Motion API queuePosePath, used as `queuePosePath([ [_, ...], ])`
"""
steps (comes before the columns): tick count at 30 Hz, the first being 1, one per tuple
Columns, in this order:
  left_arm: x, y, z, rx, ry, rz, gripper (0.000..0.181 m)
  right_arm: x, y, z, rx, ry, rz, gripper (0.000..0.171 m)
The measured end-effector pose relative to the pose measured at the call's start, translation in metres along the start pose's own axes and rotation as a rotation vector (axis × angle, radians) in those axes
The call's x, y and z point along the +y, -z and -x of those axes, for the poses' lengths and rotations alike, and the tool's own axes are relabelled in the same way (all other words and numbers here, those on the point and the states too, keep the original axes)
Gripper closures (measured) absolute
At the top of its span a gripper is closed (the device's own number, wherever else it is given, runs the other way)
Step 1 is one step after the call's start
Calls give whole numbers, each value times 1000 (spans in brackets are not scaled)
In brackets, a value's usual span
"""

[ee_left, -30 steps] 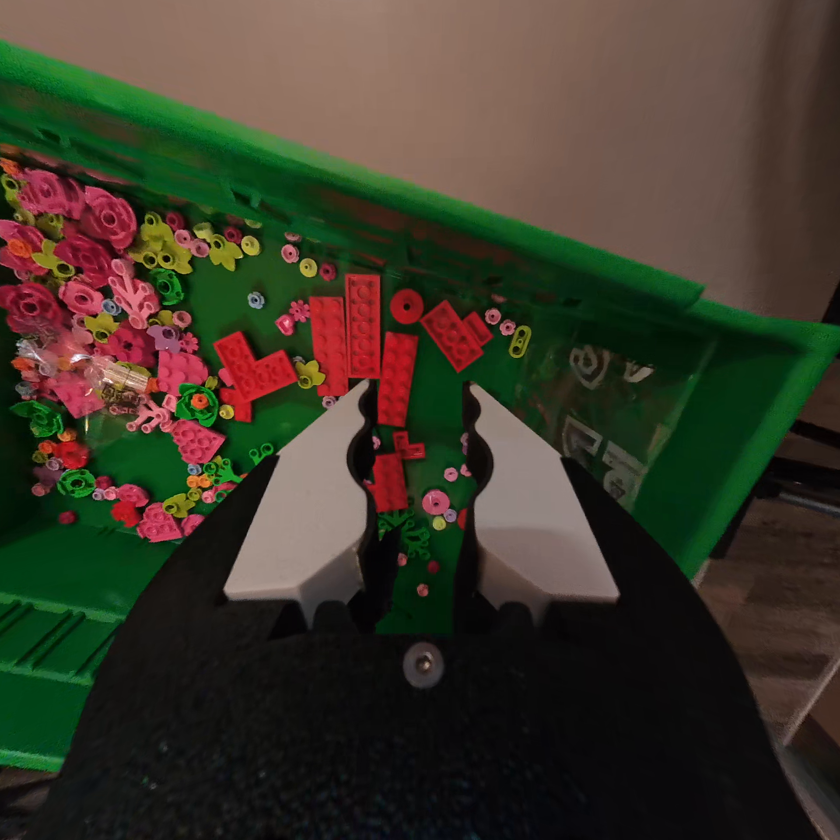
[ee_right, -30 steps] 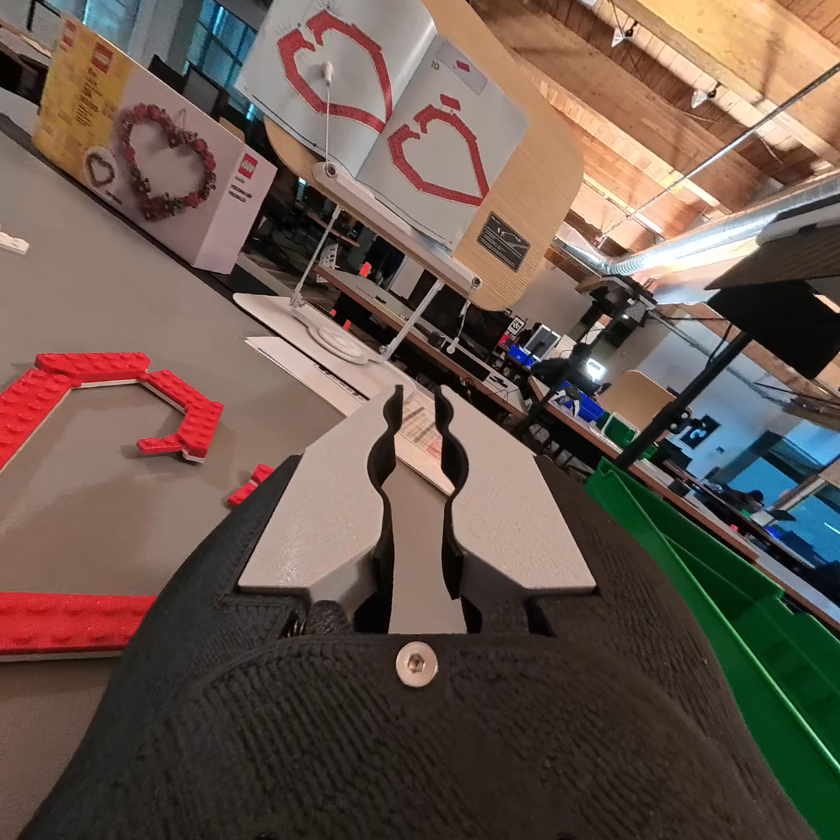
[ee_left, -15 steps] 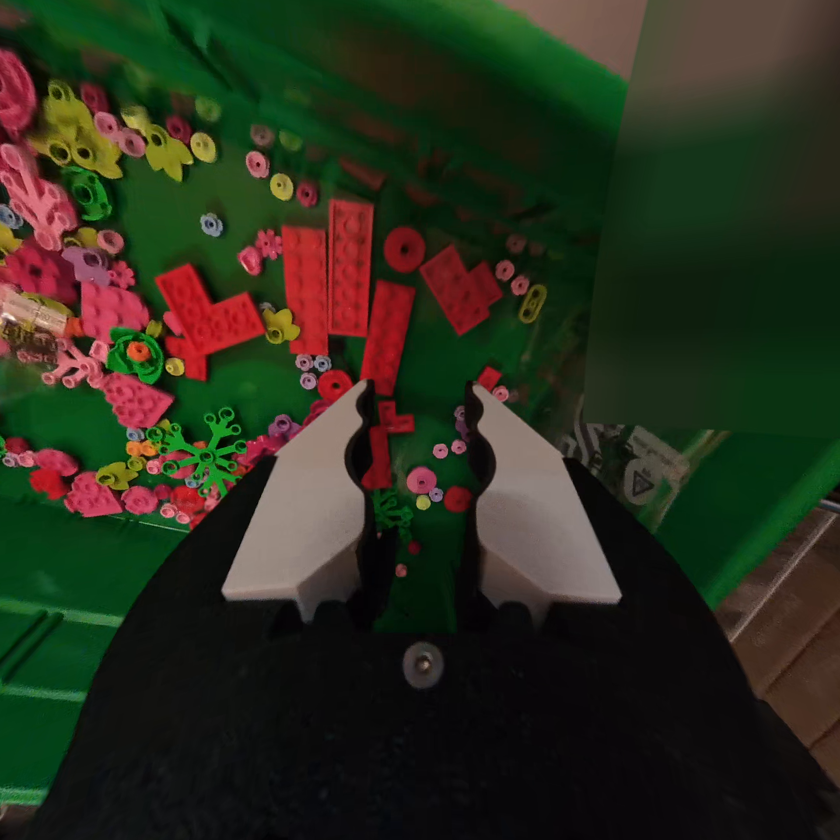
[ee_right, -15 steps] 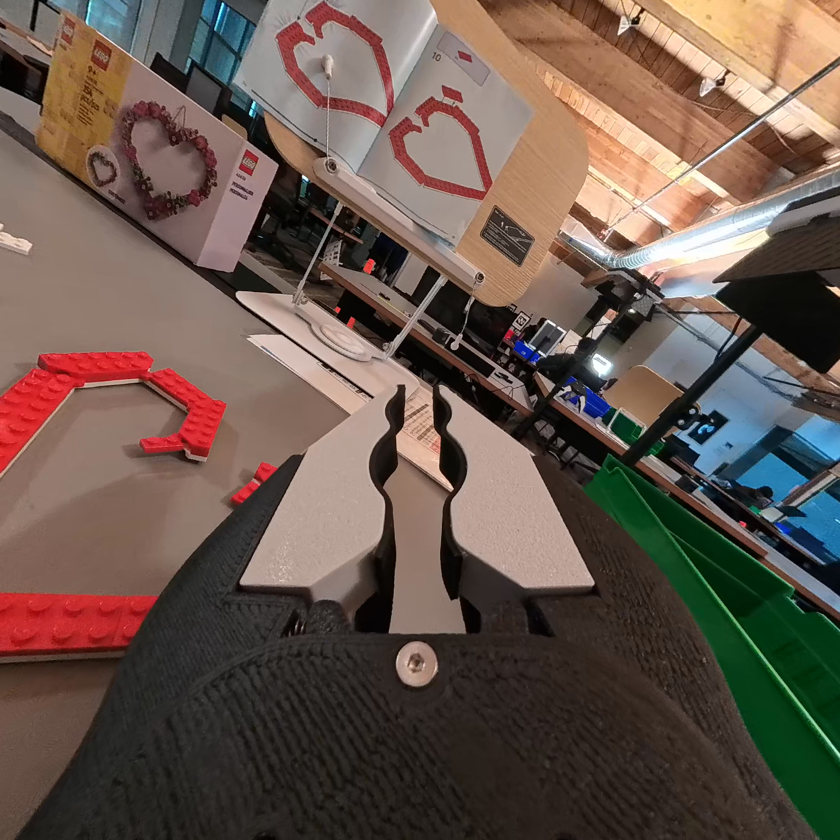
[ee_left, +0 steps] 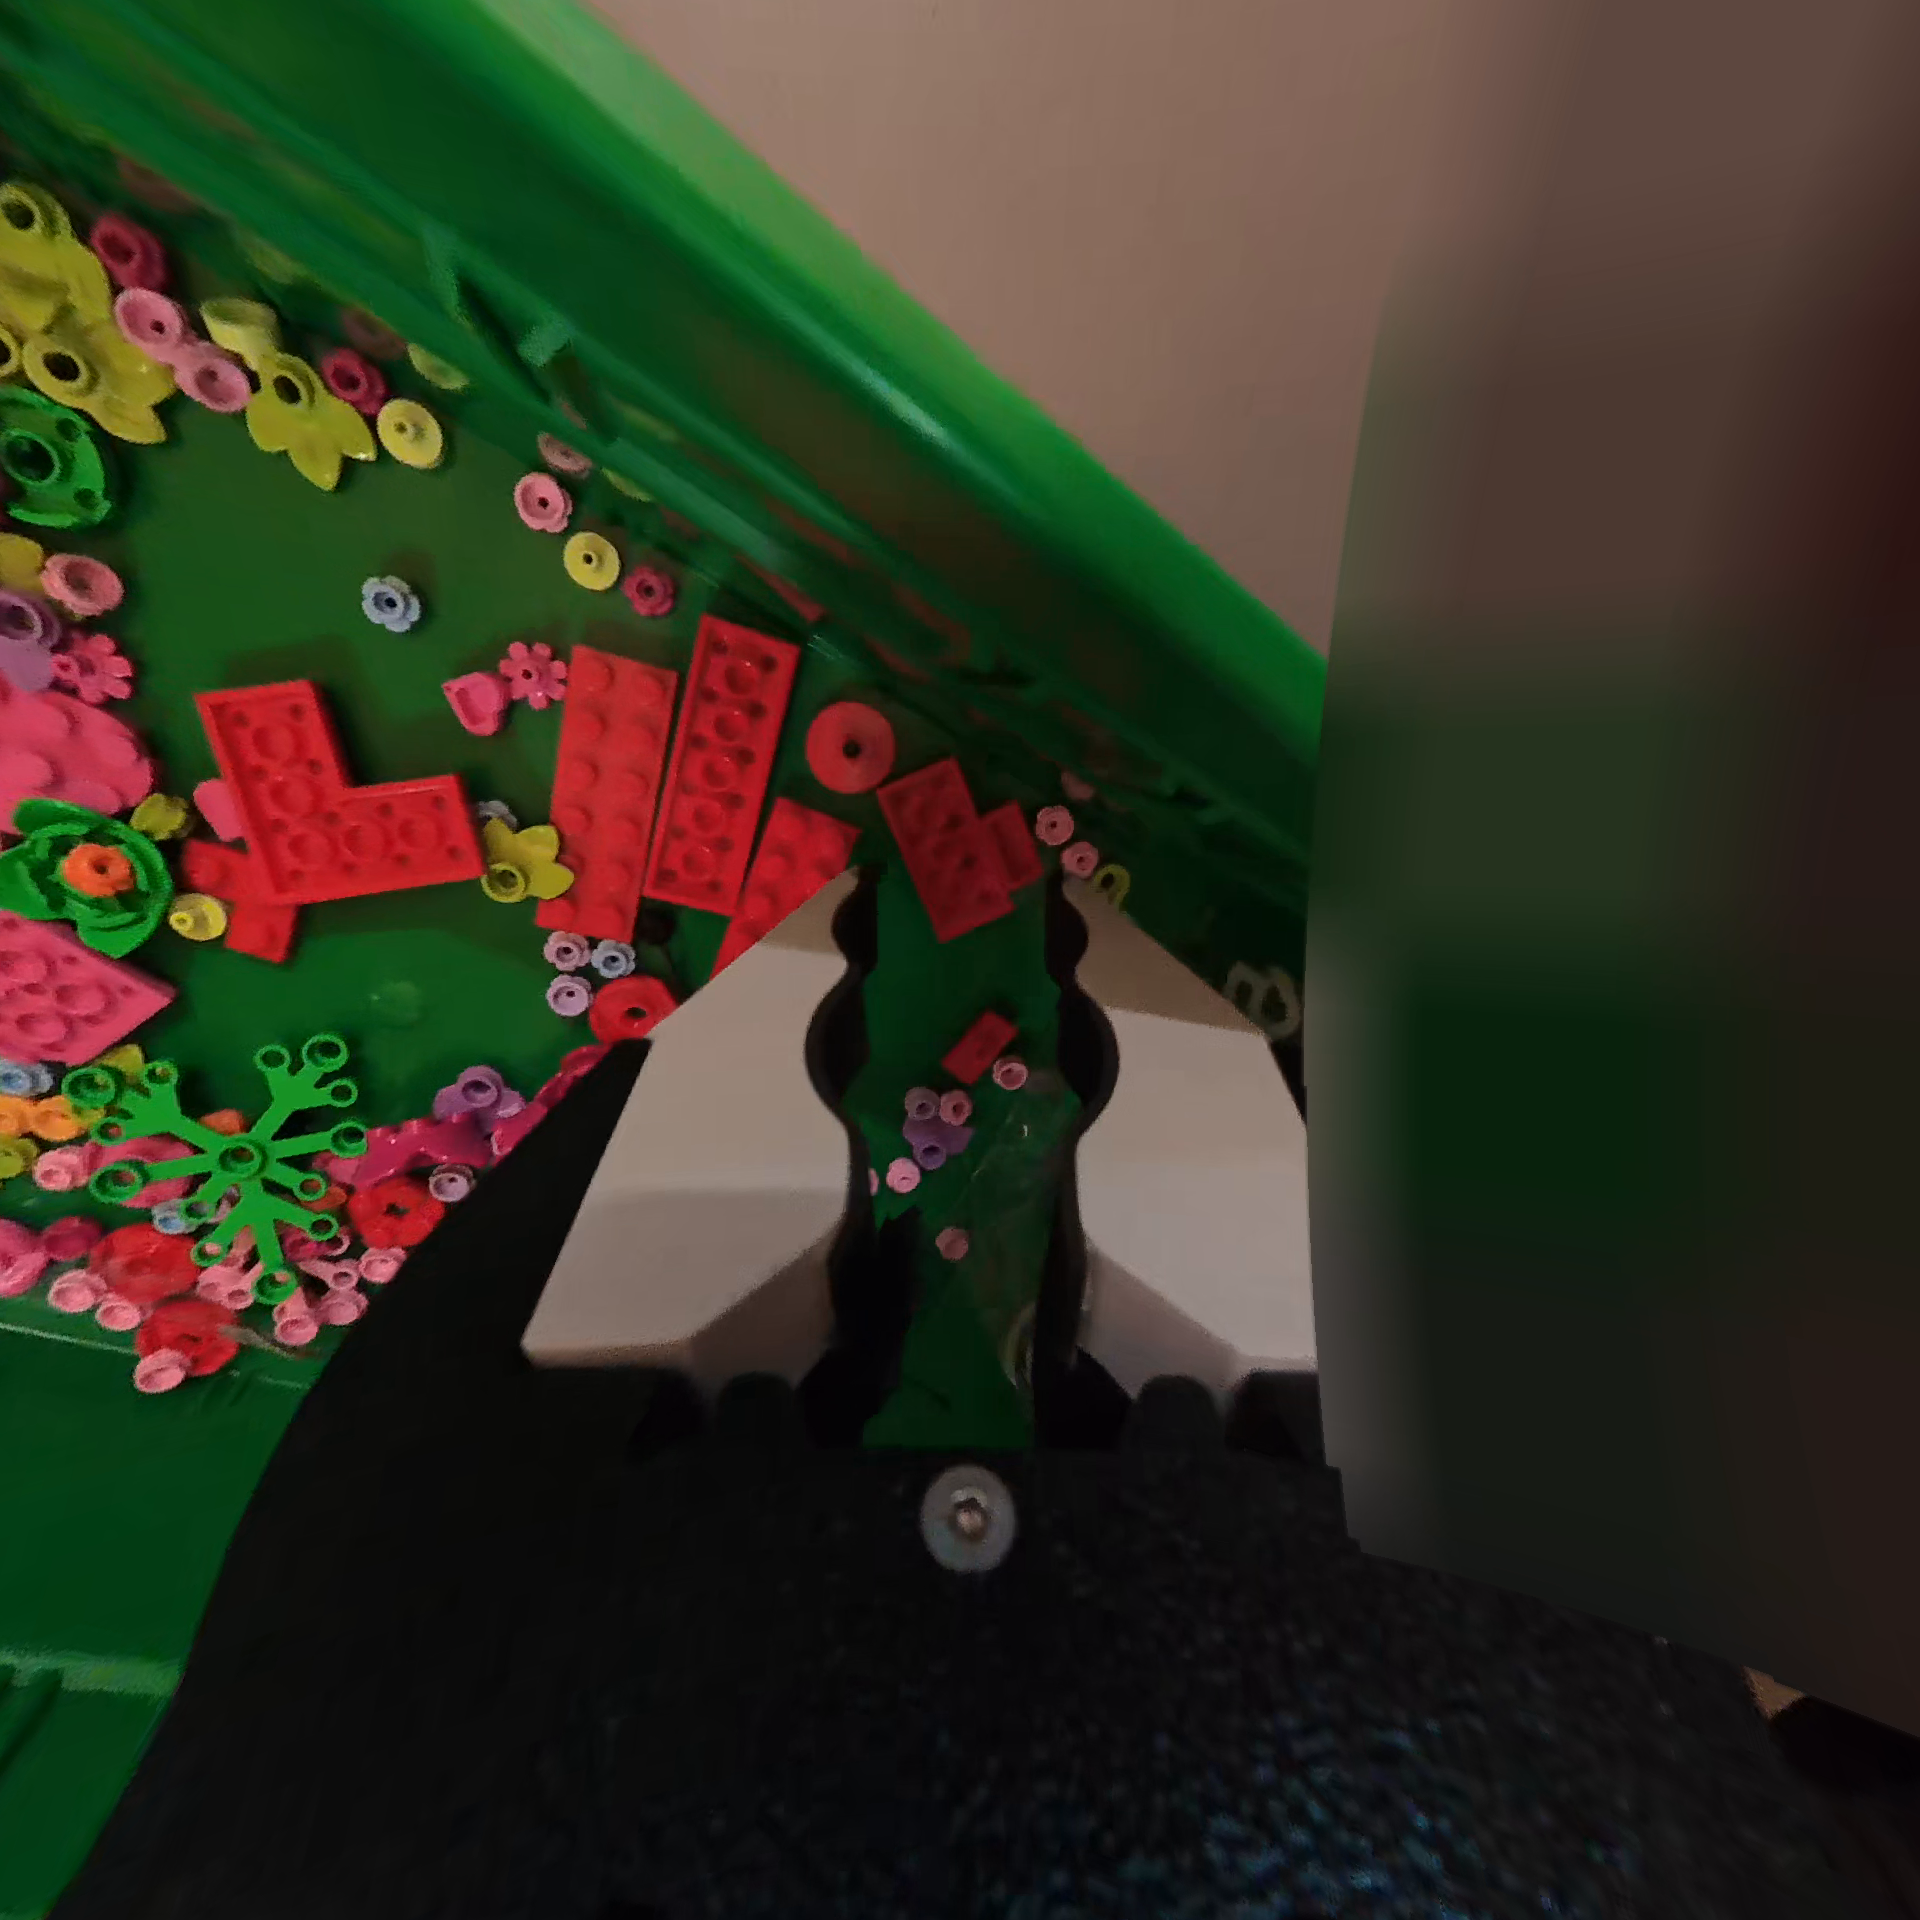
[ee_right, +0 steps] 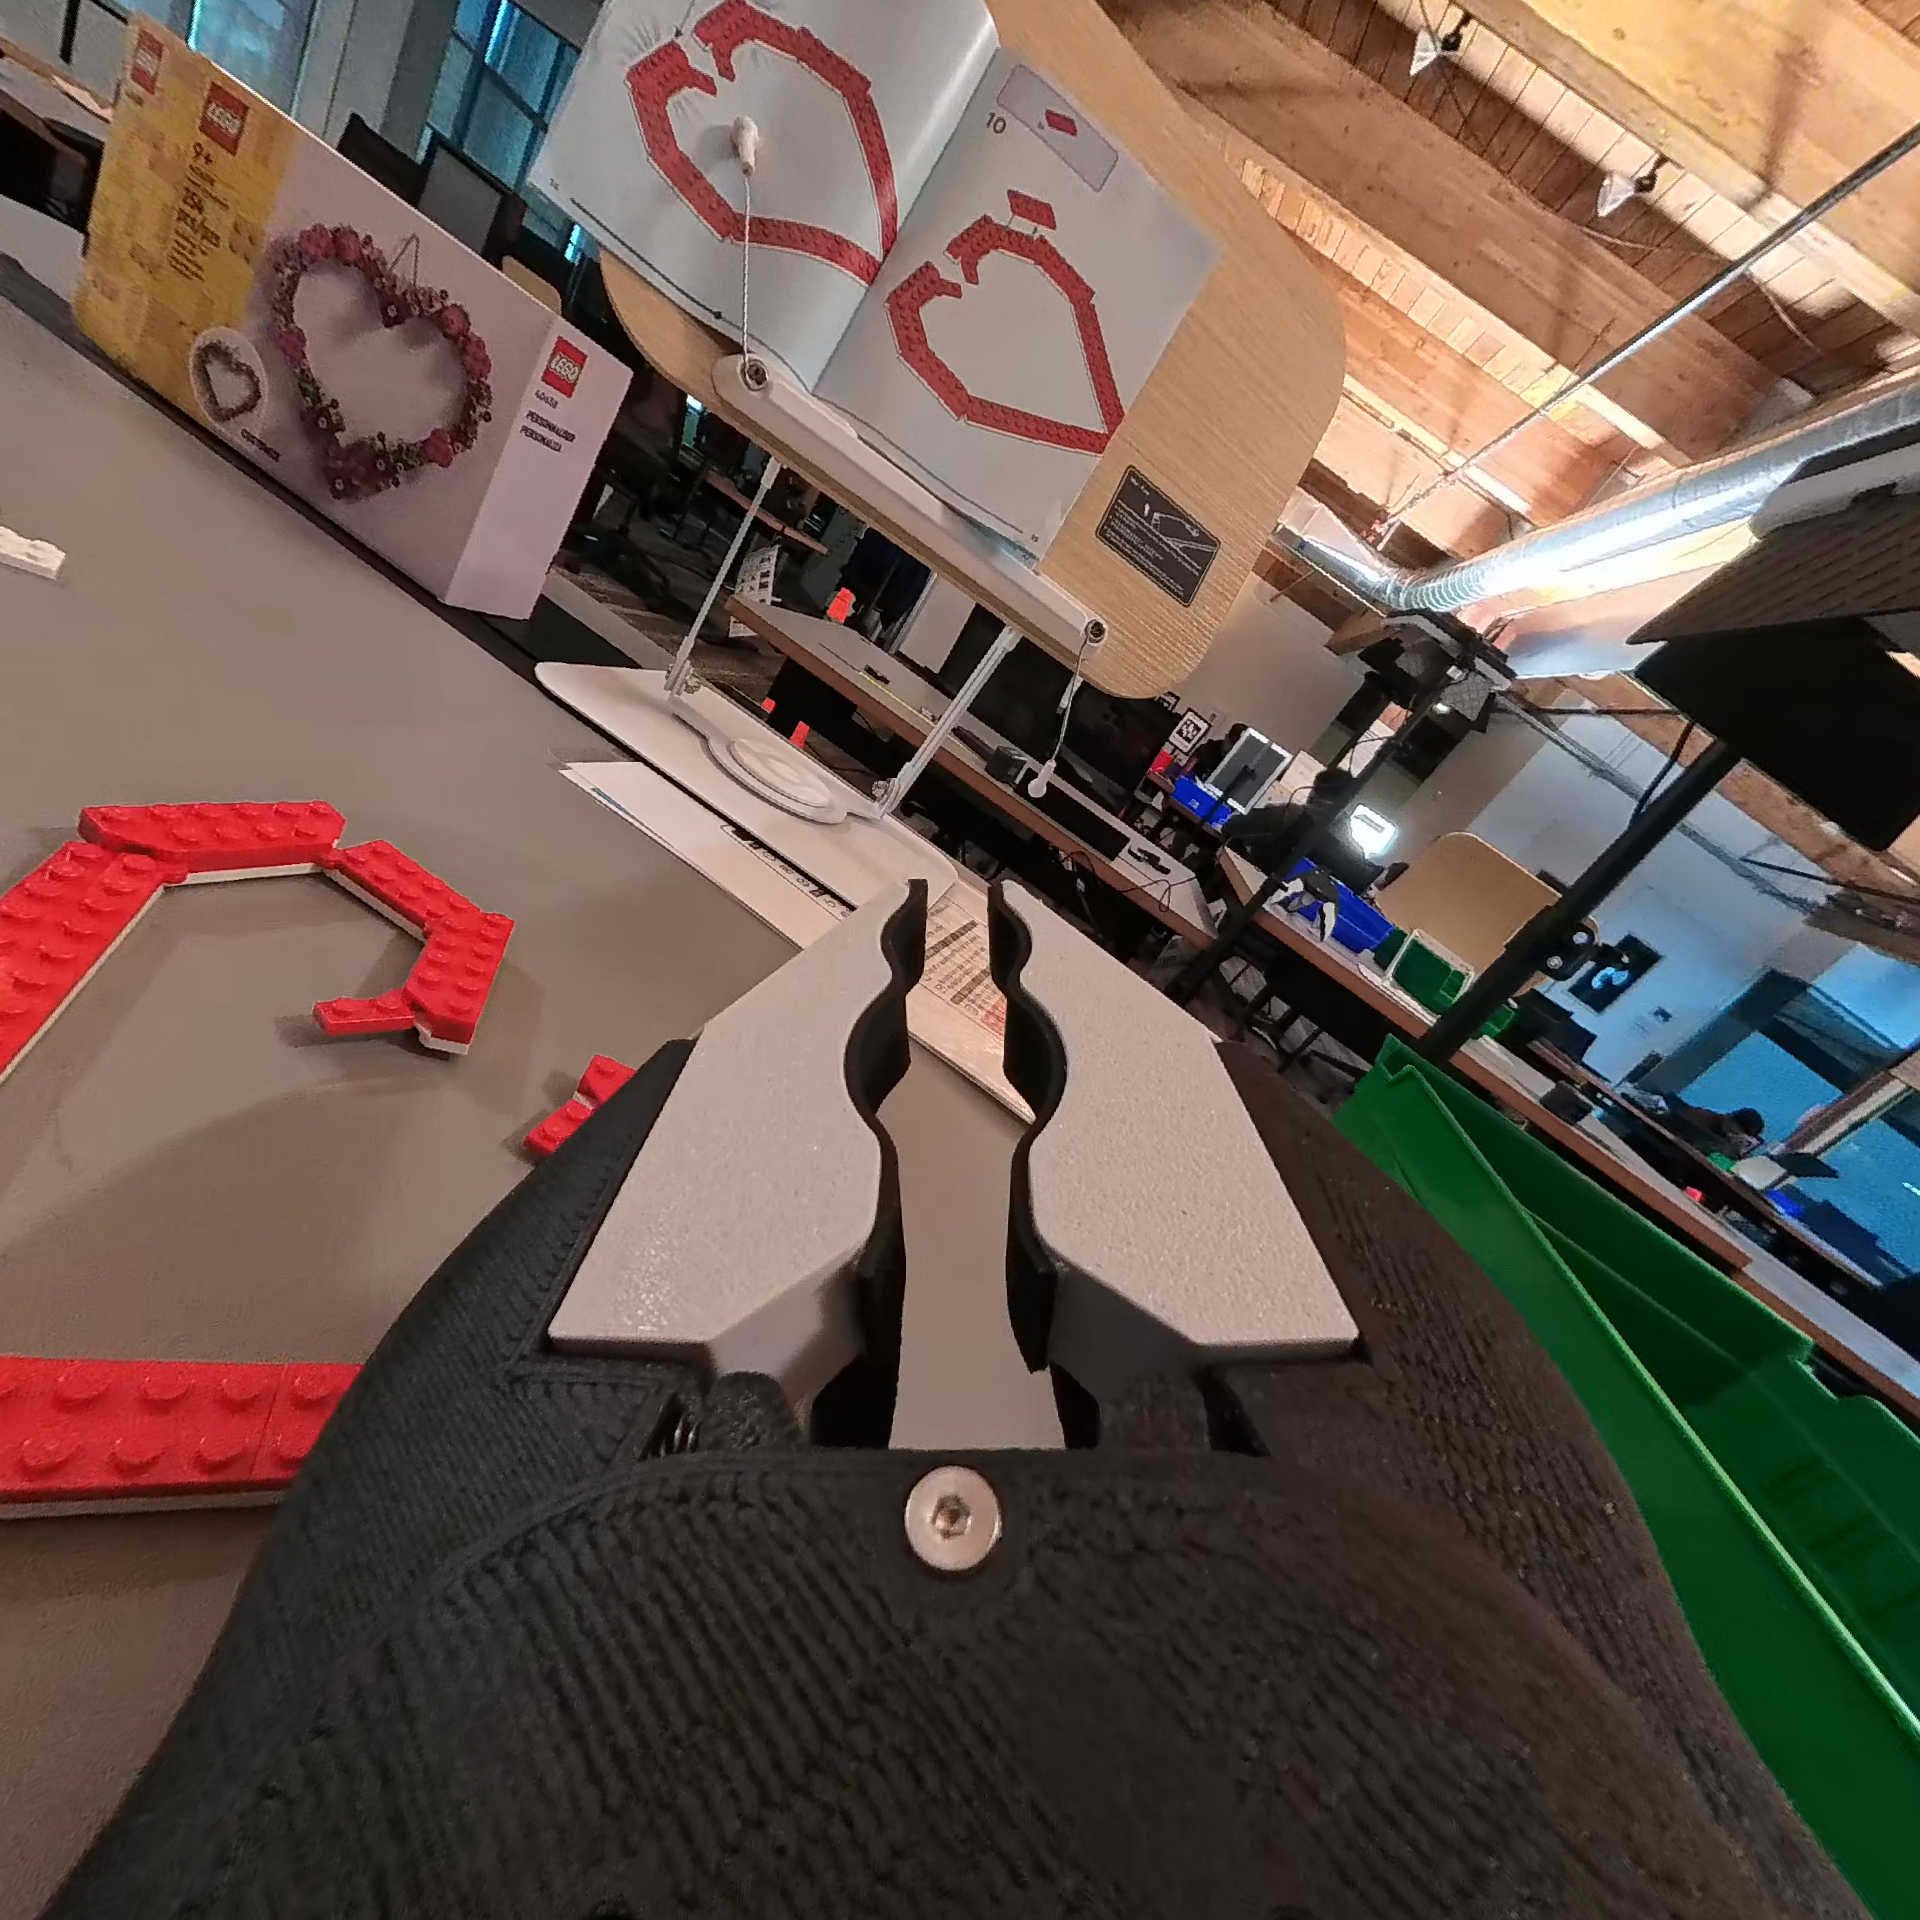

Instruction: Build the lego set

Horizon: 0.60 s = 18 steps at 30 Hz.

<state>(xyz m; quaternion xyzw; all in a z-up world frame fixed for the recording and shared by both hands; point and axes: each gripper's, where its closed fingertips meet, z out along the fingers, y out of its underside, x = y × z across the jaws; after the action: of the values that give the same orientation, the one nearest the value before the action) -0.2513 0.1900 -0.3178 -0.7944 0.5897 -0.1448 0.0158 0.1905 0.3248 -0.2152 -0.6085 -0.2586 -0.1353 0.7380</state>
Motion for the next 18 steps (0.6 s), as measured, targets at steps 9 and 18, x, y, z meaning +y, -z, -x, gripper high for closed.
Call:
queuePosePath([
  [9,7,-1,3,-125,-12,70,156,-1,1,-1,2,-9,-11,161],
  [18,8,2,12,-124,-44,35,149,-2,1,-2,1,-24,-17,161],
])
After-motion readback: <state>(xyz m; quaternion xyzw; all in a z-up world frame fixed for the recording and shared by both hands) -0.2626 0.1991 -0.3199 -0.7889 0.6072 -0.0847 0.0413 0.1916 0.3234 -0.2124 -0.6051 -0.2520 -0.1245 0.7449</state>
